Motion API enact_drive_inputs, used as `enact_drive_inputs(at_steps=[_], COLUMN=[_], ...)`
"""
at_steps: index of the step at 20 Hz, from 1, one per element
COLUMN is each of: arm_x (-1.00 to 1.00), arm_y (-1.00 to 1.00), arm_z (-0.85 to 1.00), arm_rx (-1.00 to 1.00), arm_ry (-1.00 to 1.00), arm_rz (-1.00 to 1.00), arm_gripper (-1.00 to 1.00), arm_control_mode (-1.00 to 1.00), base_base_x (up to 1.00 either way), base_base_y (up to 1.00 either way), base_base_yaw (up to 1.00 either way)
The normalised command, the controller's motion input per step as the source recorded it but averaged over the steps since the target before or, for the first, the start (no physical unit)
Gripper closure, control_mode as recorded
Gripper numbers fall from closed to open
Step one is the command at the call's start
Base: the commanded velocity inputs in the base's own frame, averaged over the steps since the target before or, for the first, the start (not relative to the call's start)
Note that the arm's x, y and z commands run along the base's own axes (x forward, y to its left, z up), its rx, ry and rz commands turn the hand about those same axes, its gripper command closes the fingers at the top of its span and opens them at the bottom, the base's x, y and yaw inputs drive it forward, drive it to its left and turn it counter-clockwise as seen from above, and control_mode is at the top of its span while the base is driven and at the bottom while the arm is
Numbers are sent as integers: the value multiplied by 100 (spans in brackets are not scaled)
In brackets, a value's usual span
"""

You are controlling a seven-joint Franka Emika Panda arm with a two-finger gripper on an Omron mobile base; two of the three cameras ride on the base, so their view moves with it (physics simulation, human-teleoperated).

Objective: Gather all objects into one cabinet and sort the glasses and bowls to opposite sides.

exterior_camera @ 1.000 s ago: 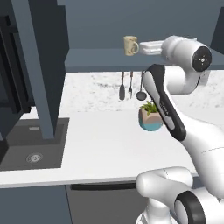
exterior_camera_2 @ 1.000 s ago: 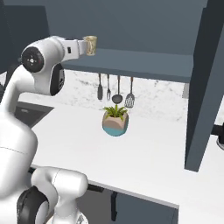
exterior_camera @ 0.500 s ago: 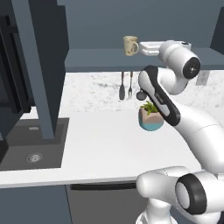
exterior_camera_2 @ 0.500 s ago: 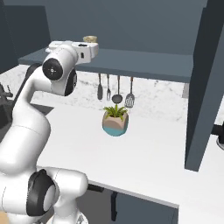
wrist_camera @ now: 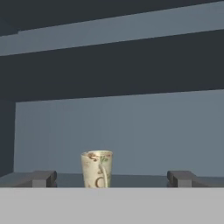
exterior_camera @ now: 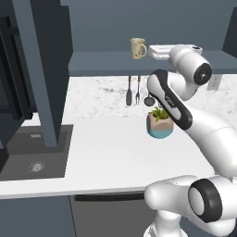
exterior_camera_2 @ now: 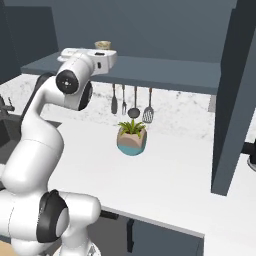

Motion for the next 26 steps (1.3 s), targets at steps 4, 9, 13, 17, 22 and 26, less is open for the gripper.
enact_drive_inputs(at_steps=[4,9,13,17,22,26], arm_x=[12,5,0,1,16,21], arm_y=[0,0,0,0,0,0], arm_z=[0,0,0,0,0,-2], arm_rx=[0,0,0,0,0,0], arm_ry=[0,0,0,0,2,14], arm_rz=[0,-1,0,0,0,0], arm_gripper=[-100,-100,-100,-100,-100,-100], arm_control_mode=[-100,-100,-100,-100,-100,-100], base_base_x=[0,0,0,0,0,0], base_base_y=[0,0,0,0,0,0], base_base_yaw=[0,0,0,0,0,0])
